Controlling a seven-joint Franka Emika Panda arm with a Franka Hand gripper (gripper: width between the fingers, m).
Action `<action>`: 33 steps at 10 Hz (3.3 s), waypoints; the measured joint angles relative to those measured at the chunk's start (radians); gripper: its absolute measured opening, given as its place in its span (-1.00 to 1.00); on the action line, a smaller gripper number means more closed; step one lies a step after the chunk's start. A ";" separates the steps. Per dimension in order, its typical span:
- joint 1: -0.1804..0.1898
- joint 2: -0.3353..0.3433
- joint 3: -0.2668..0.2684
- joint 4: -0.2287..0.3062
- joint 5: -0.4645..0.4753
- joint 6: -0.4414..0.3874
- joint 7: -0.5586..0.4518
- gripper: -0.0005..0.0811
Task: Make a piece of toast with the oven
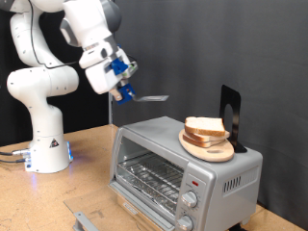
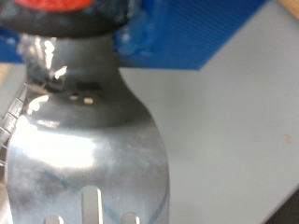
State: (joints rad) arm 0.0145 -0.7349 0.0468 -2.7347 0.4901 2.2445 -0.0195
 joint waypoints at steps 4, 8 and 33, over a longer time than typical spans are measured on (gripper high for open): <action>-0.050 0.004 -0.079 0.004 -0.038 -0.042 -0.053 -0.09; -0.055 0.021 -0.062 0.012 -0.078 -0.072 0.006 -0.09; -0.049 0.368 0.154 0.186 -0.109 0.109 0.159 -0.09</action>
State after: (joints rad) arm -0.0349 -0.3673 0.2013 -2.5483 0.3813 2.3539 0.1395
